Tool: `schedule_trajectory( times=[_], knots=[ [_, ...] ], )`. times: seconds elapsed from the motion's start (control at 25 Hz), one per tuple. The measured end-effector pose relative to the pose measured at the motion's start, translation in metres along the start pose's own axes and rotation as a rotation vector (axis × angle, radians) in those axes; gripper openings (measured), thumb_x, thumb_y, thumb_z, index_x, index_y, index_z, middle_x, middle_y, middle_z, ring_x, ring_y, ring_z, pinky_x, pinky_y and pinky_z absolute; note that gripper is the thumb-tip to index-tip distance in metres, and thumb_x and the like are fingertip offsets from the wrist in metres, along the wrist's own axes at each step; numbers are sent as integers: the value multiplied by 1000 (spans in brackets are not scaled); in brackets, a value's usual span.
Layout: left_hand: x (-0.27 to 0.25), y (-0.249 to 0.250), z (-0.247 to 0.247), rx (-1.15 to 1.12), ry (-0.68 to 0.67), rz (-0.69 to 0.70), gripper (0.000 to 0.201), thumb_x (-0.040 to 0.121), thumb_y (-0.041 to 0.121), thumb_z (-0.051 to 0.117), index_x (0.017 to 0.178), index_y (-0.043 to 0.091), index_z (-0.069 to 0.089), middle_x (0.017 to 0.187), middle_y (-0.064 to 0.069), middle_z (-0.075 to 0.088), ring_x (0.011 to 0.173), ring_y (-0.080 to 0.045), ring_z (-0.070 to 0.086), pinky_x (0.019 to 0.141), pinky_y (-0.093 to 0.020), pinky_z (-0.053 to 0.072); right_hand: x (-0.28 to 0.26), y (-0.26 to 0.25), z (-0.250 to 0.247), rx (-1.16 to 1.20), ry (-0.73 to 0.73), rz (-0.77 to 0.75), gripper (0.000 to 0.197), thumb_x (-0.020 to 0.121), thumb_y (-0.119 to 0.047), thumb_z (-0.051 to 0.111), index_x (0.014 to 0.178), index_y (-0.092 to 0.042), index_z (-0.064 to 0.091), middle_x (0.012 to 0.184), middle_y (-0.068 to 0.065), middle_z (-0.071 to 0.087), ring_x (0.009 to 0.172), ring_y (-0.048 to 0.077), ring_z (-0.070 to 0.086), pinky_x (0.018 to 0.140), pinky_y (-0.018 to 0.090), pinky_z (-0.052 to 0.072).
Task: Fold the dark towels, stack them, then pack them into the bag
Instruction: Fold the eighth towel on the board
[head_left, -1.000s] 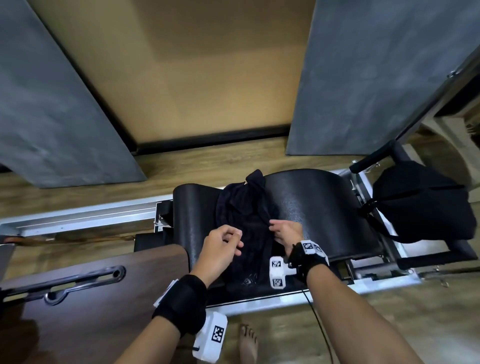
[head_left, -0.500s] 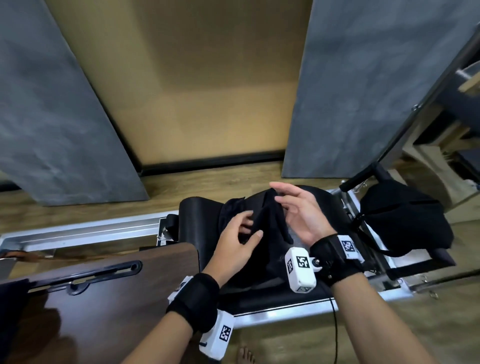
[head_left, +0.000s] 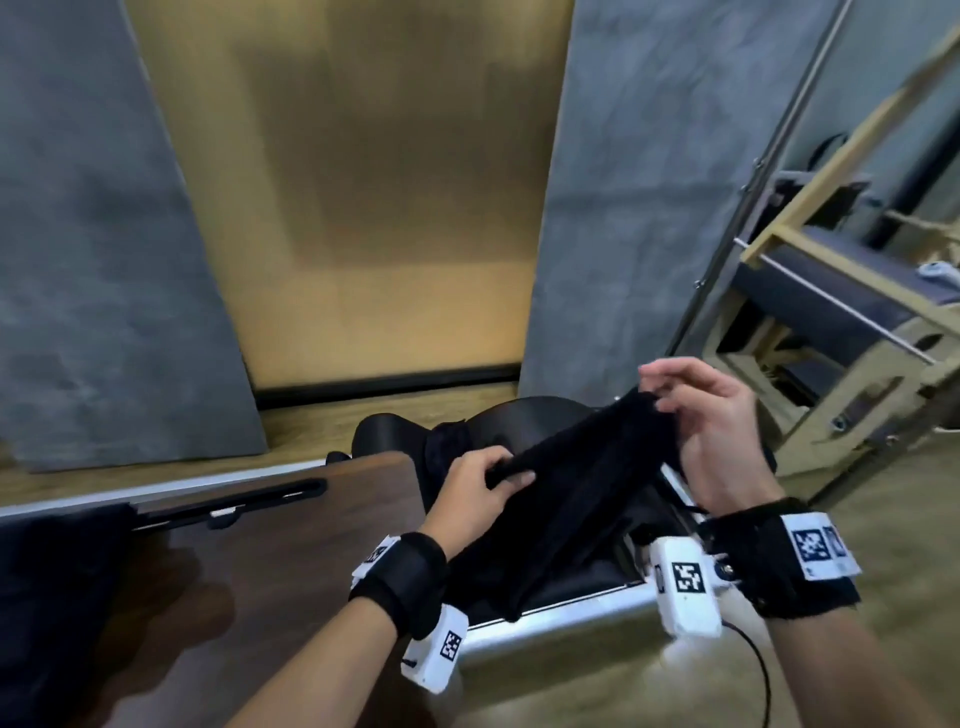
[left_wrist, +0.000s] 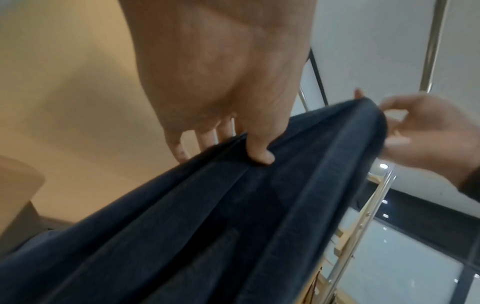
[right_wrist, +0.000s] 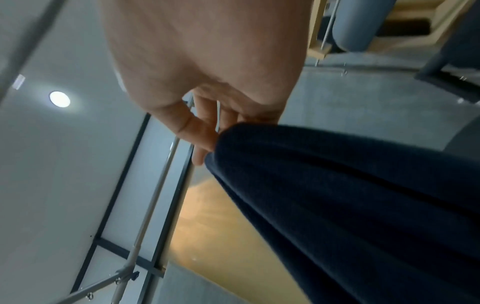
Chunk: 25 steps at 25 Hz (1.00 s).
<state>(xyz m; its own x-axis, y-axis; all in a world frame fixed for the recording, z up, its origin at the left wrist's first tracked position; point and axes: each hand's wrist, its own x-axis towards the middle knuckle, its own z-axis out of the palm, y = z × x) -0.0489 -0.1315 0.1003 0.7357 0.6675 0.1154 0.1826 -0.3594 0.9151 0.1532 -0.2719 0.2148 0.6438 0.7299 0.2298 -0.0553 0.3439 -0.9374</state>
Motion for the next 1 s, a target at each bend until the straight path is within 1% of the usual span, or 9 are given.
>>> schedule_trajectory(
  times=[0.12, 0.2, 0.28, 0.36, 0.48, 0.64, 0.8, 0.92, 1.0],
  knots=[
    [-56, 37, -8, -133, 86, 127, 15, 105, 27, 65, 98, 21, 77, 93, 10, 76, 94, -3, 71, 80, -23, 51, -77, -19, -9, -275, 38, -61, 40, 75, 15, 62, 99, -12, 79, 100, 16, 74, 98, 25, 65, 90, 37, 49],
    [-91, 62, -9, -184, 45, 183, 20, 109, 23, 58, 111, 17, 78, 106, 6, 79, 106, -9, 72, 92, -29, 56, -128, -19, 6, -495, -132, -62, 46, 86, 5, 76, 121, -25, 74, 119, 4, 75, 117, 18, 67, 101, 40, 49],
    [-122, 80, -5, -177, -24, 205, 21, 109, 21, 56, 109, 19, 77, 103, 6, 79, 101, -7, 71, 91, -35, 55, -167, -15, 28, -649, -307, -43, 58, 86, -11, 83, 134, -37, 66, 128, -9, 71, 125, 8, 63, 103, 35, 49],
    [-159, 90, -8, -117, -26, 232, 19, 107, 21, 59, 99, 24, 75, 90, 10, 75, 88, -2, 66, 82, -36, 52, -198, -14, 47, -681, -360, -43, 49, 84, -11, 85, 127, -30, 71, 113, -6, 75, 109, 10, 69, 97, 39, 54],
    [-212, 88, -31, -109, -18, 188, 17, 98, 35, 74, 93, 19, 72, 85, -3, 72, 81, -9, 66, 79, -42, 52, -223, -23, 67, -547, -285, -94, 17, 86, 2, 79, 101, -8, 79, 86, 20, 73, 81, 20, 67, 83, 43, 55],
    [-270, 73, -77, -38, -83, 1, 35, 83, 42, 89, 99, 20, 69, 97, -2, 76, 96, -19, 74, 90, -45, 56, -242, -36, 78, -343, -190, -73, 22, 96, 5, 64, 93, -11, 79, 87, 8, 78, 83, 15, 72, 78, 25, 57],
    [-301, 83, -114, -161, 160, 113, 15, 96, 26, 79, 99, 20, 66, 95, 2, 78, 94, -11, 74, 80, -18, 50, -256, -31, 99, -392, -137, -32, 16, 99, -2, 64, 98, -11, 78, 90, 6, 77, 87, 17, 71, 81, 36, 54],
    [-303, 104, -122, -147, 228, 181, 19, 103, 22, 70, 94, 5, 72, 89, -17, 74, 84, -13, 68, 74, -29, 48, -274, -22, 130, -559, -376, -180, 48, 91, -7, 78, 136, -20, 66, 121, 3, 71, 116, 18, 67, 96, 34, 55],
    [-302, 114, -121, -62, 223, 159, 32, 105, 24, 67, 90, -4, 72, 86, -29, 69, 77, -16, 59, 69, -36, 43, -282, -20, 155, -594, -585, -264, 65, 86, -17, 85, 144, -32, 59, 135, -9, 64, 127, 14, 61, 100, 29, 54]
  ],
)
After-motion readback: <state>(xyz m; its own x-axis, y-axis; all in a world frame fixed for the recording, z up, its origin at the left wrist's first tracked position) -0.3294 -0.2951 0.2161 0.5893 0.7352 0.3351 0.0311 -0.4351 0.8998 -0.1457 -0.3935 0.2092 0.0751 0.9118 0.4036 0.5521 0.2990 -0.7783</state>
